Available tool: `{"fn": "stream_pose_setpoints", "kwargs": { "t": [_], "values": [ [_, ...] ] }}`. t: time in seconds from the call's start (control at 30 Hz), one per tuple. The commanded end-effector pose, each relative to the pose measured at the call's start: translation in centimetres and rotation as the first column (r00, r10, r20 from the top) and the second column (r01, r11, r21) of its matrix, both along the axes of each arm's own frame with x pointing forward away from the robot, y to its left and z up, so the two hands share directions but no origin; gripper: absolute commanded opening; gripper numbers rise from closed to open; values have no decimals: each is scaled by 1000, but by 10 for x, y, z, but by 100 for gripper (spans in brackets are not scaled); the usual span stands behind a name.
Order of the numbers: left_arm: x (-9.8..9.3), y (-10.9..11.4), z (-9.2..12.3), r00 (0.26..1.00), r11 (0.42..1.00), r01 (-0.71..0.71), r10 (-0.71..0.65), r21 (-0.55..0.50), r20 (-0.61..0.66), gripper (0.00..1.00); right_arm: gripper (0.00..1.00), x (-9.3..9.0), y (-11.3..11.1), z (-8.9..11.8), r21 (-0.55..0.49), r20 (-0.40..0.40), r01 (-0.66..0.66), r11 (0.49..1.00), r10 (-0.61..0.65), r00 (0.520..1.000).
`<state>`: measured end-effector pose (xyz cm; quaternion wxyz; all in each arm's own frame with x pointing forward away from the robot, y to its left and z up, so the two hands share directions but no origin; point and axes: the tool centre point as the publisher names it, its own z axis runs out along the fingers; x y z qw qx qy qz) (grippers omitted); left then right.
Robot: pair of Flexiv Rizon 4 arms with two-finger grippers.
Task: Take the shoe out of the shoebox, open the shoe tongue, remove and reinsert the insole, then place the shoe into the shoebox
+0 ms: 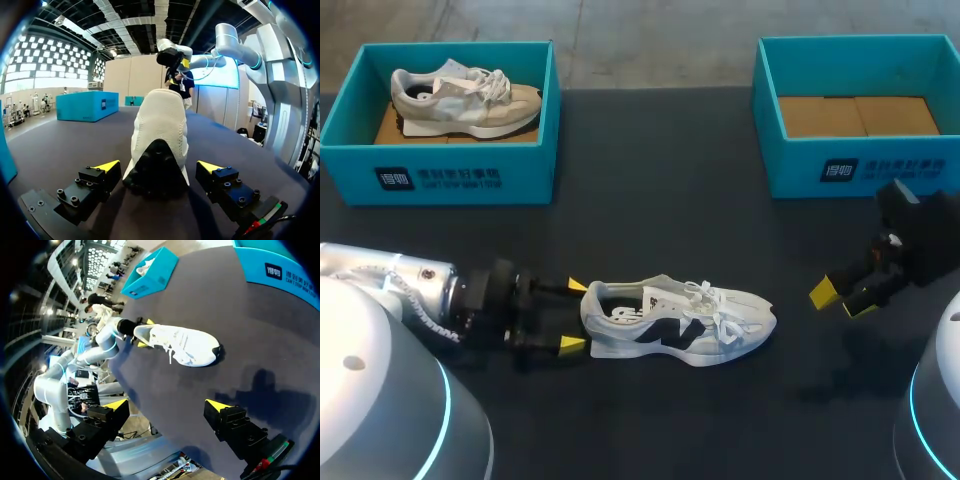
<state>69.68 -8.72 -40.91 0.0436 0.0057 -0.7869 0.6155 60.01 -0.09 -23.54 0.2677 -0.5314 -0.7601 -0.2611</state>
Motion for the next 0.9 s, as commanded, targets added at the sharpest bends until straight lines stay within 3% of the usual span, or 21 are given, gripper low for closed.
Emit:
{"fn": "stream_pose_setpoints", "kwargs": {
  "t": [0.03,0.9],
  "values": [
    [-2,-6,-2,1000,1000,-1,1,3,3,100,100,-1,0,0,-2,0,1,1000,-1,1000],
    [-6,-18,-1,999,999,-39,39,-12,13,100,100,-1,0,0,-2,0,1,1000,-1,1000]
  ]
}}
